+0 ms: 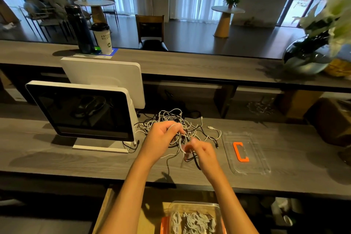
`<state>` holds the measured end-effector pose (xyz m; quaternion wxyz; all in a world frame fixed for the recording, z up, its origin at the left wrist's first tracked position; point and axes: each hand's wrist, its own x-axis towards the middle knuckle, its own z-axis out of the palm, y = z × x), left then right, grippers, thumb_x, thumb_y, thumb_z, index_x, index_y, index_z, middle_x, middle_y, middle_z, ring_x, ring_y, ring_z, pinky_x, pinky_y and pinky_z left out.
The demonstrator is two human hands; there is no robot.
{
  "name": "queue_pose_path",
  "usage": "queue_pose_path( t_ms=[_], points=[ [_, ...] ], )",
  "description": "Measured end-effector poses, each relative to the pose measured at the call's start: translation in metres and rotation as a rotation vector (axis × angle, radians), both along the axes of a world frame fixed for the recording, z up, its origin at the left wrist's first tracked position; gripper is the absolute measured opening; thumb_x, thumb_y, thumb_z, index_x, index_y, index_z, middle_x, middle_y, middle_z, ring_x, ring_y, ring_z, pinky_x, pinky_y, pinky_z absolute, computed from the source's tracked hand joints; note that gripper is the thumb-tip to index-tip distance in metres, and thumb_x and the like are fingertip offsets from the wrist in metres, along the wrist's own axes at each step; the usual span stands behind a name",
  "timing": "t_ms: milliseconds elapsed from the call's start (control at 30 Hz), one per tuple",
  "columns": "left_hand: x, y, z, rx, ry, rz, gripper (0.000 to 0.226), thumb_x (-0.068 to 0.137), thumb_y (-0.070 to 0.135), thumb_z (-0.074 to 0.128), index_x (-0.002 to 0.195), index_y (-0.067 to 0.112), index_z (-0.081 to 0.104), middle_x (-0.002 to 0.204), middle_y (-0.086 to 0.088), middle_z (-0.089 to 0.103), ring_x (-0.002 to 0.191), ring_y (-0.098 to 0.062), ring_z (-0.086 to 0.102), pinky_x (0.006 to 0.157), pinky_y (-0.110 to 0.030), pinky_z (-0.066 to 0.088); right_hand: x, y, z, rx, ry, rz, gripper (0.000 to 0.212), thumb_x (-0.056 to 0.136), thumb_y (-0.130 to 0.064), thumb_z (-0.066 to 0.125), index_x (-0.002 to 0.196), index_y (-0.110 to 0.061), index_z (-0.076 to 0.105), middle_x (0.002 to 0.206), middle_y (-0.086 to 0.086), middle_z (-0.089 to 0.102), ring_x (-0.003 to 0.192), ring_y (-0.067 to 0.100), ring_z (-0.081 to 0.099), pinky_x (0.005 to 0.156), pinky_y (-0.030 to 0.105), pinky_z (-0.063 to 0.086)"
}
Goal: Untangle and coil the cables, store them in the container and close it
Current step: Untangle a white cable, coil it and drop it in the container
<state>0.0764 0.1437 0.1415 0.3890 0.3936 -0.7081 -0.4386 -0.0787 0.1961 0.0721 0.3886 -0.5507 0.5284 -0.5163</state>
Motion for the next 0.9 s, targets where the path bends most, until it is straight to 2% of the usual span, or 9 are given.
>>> queue_pose_path(
  t_ms=[67,167,300,433,500,600,700,800,900],
  points=[
    [0.006,-0.008,-0.009,-0.068,-0.134,0.095,0.032,0.102,0.022,0.051,0.076,0.019,0.069,0.047,0.009,0.039,0.047,-0.004,0.036,0.051,-0.024,0.033,-0.003,0.004,-0.001,-0.009,-0.025,0.029,0.059,0.089,-0.06,0.051,0.071,-0.008,0.07,0.062,0.004,0.059,0.06,0.017,0.052,0.063,0.029,0.044],
    [0.013,-0.013,-0.017,-0.004,-0.041,0.304,0.032,0.104,0.025,0.044,0.082,0.018,0.067,0.06,-0.001,0.059,0.054,-0.008,0.056,0.061,-0.039,0.052,-0.011,0.004,0.002,-0.037,-0.043,-0.016,0.038,0.085,-0.049,0.054,0.073,-0.019,0.075,0.058,-0.004,0.052,0.056,0.011,0.043,0.053,0.02,0.036],
    [0.009,-0.014,-0.006,0.408,0.773,0.296,0.034,0.108,0.027,0.037,0.106,0.008,0.065,0.098,-0.01,0.075,0.098,-0.026,0.073,0.087,-0.042,0.059,-0.013,0.003,0.005,-0.003,-0.098,-0.009,0.024,0.083,-0.042,0.062,0.078,-0.025,0.078,0.061,0.0,0.057,0.057,0.012,0.049,0.053,0.02,0.042],
    [0.011,-0.015,0.005,0.661,1.283,0.213,0.036,0.105,0.037,0.04,0.106,0.012,0.066,0.07,0.0,0.057,0.064,-0.01,0.059,0.075,-0.031,0.057,-0.017,0.004,0.003,0.042,-0.042,0.006,0.012,0.093,-0.012,0.065,0.087,-0.013,0.076,0.077,0.003,0.071,0.074,0.012,0.065,0.071,0.025,0.054],
    [0.011,-0.018,0.001,0.591,1.113,0.287,0.037,0.107,0.035,0.038,0.111,0.011,0.065,0.068,0.002,0.051,0.058,-0.007,0.047,0.063,-0.024,0.046,-0.019,0.003,0.004,0.039,-0.031,-0.021,0.016,0.095,-0.007,0.06,0.09,-0.011,0.075,0.083,0.008,0.071,0.078,0.012,0.065,0.075,0.026,0.054],
    [0.007,-0.017,-0.008,0.279,0.388,0.465,0.034,0.108,0.028,0.037,0.115,0.014,0.067,0.074,0.003,0.055,0.06,-0.009,0.048,0.059,-0.026,0.039,-0.015,0.003,0.014,-0.007,0.005,-0.032,0.018,0.098,-0.007,0.056,0.095,-0.012,0.074,0.084,0.01,0.068,0.076,0.011,0.063,0.071,0.024,0.053],
    [-0.006,-0.008,-0.009,0.113,-0.138,0.325,0.037,0.107,0.034,0.034,0.106,0.021,0.068,0.081,0.001,0.061,0.073,-0.012,0.056,0.062,-0.025,0.039,-0.005,0.0,0.03,-0.086,0.049,-0.084,0.017,0.098,-0.009,0.058,0.097,-0.014,0.074,0.079,0.006,0.067,0.067,0.012,0.059,0.061,0.024,0.05],
    [-0.018,0.003,-0.006,0.267,-0.291,0.011,0.056,0.105,0.052,0.024,0.09,0.021,0.068,0.073,0.001,0.063,0.069,-0.01,0.057,0.062,-0.026,0.038,-0.002,-0.005,0.038,-0.138,0.058,-0.222,0.009,0.092,-0.014,0.068,0.093,-0.018,0.076,0.08,0.0,0.072,0.071,0.018,0.064,0.063,0.028,0.051],
    [-0.015,0.009,-0.007,0.547,-0.182,-0.265,0.071,0.1,0.066,0.022,0.085,0.012,0.066,0.062,0.005,0.052,0.054,-0.007,0.04,0.052,-0.022,0.031,-0.008,-0.005,0.036,-0.075,0.049,-0.314,0.002,0.085,-0.022,0.077,0.086,-0.022,0.076,0.075,-0.003,0.072,0.068,0.018,0.063,0.062,0.028,0.051]
  ],
)
